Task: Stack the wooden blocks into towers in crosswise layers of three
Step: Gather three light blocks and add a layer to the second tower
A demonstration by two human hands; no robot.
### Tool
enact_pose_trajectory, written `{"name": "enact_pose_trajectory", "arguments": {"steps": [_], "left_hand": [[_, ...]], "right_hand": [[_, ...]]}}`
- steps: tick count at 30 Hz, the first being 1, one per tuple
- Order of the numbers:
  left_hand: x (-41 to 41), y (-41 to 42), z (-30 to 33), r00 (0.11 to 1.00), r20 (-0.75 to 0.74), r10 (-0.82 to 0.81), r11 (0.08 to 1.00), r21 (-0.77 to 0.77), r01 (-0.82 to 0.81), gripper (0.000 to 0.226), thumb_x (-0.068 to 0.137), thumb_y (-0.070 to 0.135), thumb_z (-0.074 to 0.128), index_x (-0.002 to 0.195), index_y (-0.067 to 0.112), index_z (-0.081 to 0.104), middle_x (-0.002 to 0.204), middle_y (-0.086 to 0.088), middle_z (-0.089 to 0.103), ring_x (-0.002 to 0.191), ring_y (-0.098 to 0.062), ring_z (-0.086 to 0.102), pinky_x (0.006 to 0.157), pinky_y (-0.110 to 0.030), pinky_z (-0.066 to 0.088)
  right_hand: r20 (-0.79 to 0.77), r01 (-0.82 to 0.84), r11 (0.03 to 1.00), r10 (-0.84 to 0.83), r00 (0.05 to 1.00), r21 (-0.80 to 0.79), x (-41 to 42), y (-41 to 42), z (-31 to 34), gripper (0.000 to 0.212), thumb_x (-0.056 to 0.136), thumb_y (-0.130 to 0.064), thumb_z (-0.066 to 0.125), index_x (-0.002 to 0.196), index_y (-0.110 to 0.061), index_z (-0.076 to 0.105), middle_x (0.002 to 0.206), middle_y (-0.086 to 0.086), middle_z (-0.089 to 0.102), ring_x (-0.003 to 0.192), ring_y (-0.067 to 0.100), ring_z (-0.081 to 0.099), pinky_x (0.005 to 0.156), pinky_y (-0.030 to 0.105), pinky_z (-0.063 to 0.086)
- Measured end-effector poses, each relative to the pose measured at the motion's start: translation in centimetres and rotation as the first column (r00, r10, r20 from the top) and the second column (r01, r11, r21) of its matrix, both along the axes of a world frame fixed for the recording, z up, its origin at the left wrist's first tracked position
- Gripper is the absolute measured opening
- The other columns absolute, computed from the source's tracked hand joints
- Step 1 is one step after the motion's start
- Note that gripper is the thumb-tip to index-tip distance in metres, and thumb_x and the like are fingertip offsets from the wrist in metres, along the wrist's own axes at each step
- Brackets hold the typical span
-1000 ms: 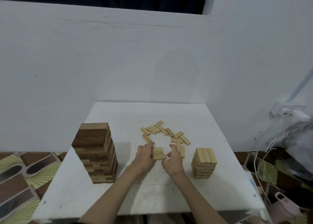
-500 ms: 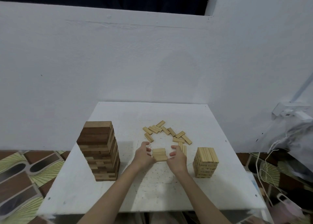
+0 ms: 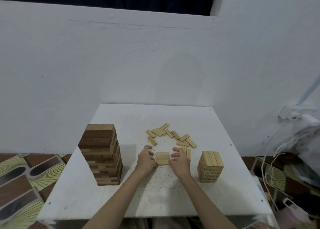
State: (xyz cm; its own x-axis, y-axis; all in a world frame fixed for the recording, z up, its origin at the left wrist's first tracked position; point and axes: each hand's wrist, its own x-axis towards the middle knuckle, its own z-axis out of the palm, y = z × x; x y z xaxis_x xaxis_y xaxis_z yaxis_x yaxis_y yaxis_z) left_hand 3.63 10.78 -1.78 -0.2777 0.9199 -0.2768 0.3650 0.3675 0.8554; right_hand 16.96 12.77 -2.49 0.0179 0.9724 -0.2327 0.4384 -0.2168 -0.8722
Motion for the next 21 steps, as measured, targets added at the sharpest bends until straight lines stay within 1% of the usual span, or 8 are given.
{"name": "enact_pose_trajectory", "arguments": {"steps": [3,6,7,10,12,15,18,21], "left_hand": [[0.15,0.01,-0.05,1.000,0.014,0.011,1.000,0.014,-0.011,0.065,0.074,-0.009,0.070,0.130,0.007,0.041,0.107,-0.010,0.051,0.081,-0.016,0.051,0.062,-0.018,0.049],[0.12,0.06,-0.16,1.000,0.016,0.015,0.999,0.033,-0.015,0.064,0.074,-0.011,0.069,0.130,0.006,0.043,0.104,-0.010,0.054,0.079,-0.016,0.052,0.068,-0.024,0.052],[0.10,0.05,-0.19,1.000,0.015,0.018,0.999,0.039,-0.018,0.064,0.074,-0.012,0.068,0.130,0.005,0.043,0.103,-0.009,0.054,0.078,-0.016,0.052,0.069,-0.024,0.053],[0.10,0.06,-0.27,1.000,0.008,0.030,0.998,0.053,-0.031,0.061,0.075,-0.010,0.067,0.129,0.005,0.044,0.102,-0.009,0.055,0.077,-0.015,0.053,0.065,-0.018,0.051],[0.15,0.05,-0.28,0.999,0.008,0.037,0.998,0.060,-0.037,0.058,0.077,-0.009,0.067,0.129,0.004,0.044,0.101,-0.009,0.056,0.076,-0.014,0.054,0.062,-0.016,0.050],[0.16,0.07,-0.29,0.999,0.009,0.040,0.997,0.062,-0.041,0.056,0.078,-0.009,0.066,0.128,0.004,0.045,0.099,-0.009,0.056,0.073,-0.012,0.054,0.060,-0.015,0.049],[0.19,0.06,-0.31,0.999,0.004,0.034,0.998,0.061,-0.034,0.057,0.078,-0.008,0.067,0.128,0.005,0.045,0.097,-0.006,0.056,0.072,-0.010,0.054,0.058,-0.014,0.048],[0.23,-0.01,-0.34,0.999,0.000,0.032,0.997,0.063,-0.032,0.057,0.077,-0.009,0.068,0.128,0.006,0.046,0.096,-0.003,0.055,0.072,-0.008,0.054,0.057,-0.013,0.048]], "right_hand": [[-0.017,-0.006,1.000,0.006,1.000,0.000,-0.18,-0.01,0.02,0.047,0.087,0.012,0.049,0.129,-0.010,0.049,0.102,0.002,0.055,0.088,0.013,0.054,0.057,0.011,0.043],[-0.035,0.005,1.000,-0.005,0.999,0.006,-0.32,0.00,0.01,0.047,0.087,0.013,0.048,0.128,-0.011,0.050,0.105,0.002,0.057,0.093,0.013,0.056,0.056,0.011,0.043],[-0.037,0.012,1.000,-0.012,0.999,0.011,-0.34,0.00,-0.01,0.047,0.087,0.013,0.048,0.128,-0.010,0.050,0.106,0.002,0.057,0.094,0.013,0.057,0.057,0.011,0.044],[-0.036,0.025,0.999,-0.024,0.999,0.025,-0.45,0.02,-0.14,0.045,0.087,0.012,0.048,0.126,-0.009,0.052,0.104,0.002,0.058,0.093,0.013,0.057,0.062,0.011,0.046],[-0.045,0.030,0.999,-0.028,0.999,0.027,-0.50,0.03,-0.18,0.044,0.087,0.012,0.048,0.125,-0.008,0.052,0.103,0.002,0.059,0.092,0.012,0.057,0.063,0.010,0.046],[-0.062,0.033,0.999,-0.031,0.998,0.029,-0.54,0.07,-0.21,0.042,0.087,0.012,0.050,0.124,-0.008,0.053,0.101,0.002,0.060,0.090,0.012,0.058,0.063,0.010,0.046],[-0.069,0.038,0.999,-0.036,0.997,0.025,-0.51,0.16,-0.17,0.042,0.087,0.011,0.051,0.124,-0.009,0.054,0.101,0.001,0.060,0.093,0.013,0.059,0.067,0.011,0.048],[-0.069,0.042,0.999,-0.040,0.997,0.029,-0.51,0.23,-0.05,0.041,0.087,0.011,0.052,0.123,-0.008,0.054,0.101,0.002,0.059,0.091,0.013,0.058,0.066,0.012,0.048]]}}
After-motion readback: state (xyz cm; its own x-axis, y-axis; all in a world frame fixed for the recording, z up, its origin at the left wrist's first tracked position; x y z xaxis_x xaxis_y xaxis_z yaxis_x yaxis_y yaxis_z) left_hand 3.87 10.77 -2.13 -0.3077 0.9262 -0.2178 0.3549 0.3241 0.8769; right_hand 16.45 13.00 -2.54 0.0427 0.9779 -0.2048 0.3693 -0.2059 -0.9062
